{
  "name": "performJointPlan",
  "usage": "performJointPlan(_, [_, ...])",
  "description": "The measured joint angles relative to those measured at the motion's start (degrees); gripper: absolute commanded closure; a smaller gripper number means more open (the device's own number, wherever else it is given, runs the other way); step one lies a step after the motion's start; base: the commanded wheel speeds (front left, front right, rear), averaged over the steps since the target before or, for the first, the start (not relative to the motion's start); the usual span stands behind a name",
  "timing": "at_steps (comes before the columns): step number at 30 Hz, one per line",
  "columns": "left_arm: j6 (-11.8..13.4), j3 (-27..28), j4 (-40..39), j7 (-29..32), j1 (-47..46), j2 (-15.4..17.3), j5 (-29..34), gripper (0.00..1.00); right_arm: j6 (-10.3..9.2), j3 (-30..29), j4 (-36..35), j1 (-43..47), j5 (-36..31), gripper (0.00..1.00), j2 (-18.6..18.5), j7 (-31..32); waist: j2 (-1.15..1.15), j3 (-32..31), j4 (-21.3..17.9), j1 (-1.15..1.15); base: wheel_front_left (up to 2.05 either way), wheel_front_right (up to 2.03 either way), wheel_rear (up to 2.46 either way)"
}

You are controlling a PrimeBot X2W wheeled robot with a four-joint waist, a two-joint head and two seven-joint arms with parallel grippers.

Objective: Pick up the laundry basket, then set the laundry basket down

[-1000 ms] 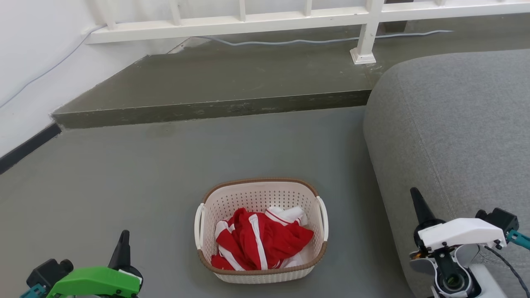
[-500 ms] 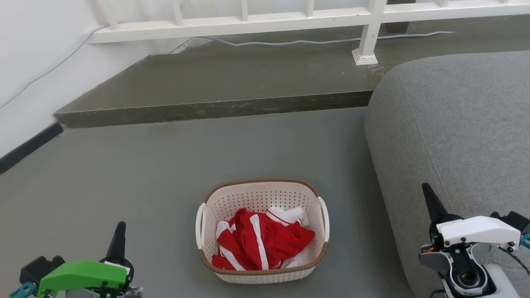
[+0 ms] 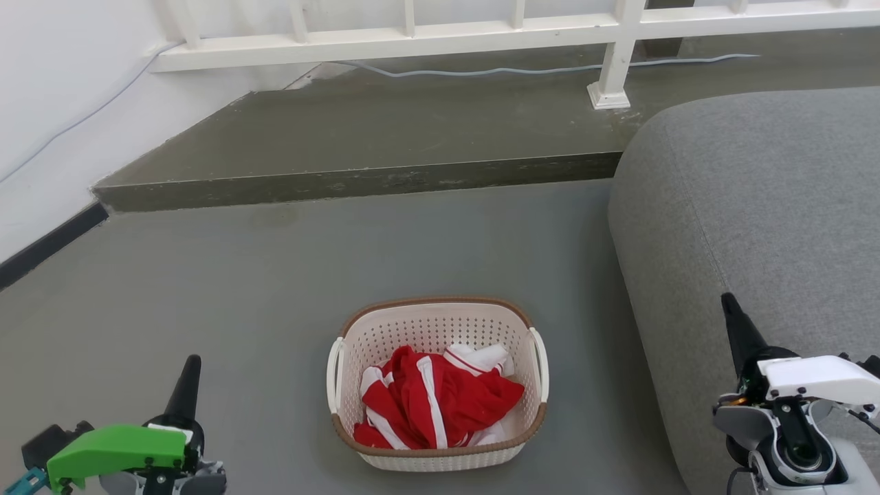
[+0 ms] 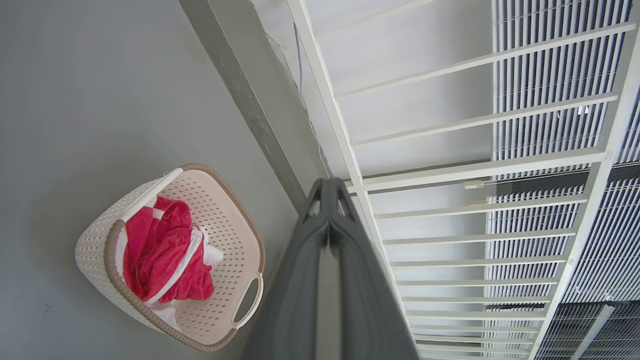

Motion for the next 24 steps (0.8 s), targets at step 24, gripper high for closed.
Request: performJointPlan(24, [-1.8, 2.8, 0.5, 2.8, -2.4, -0.2, -11.4, 1.0, 2.02, -4.9, -0.6, -0.7, 10.8, 1.0, 0.2, 2.9, 0.0, -0.1, 0.4, 0.0, 0.0, 0.0, 0.0])
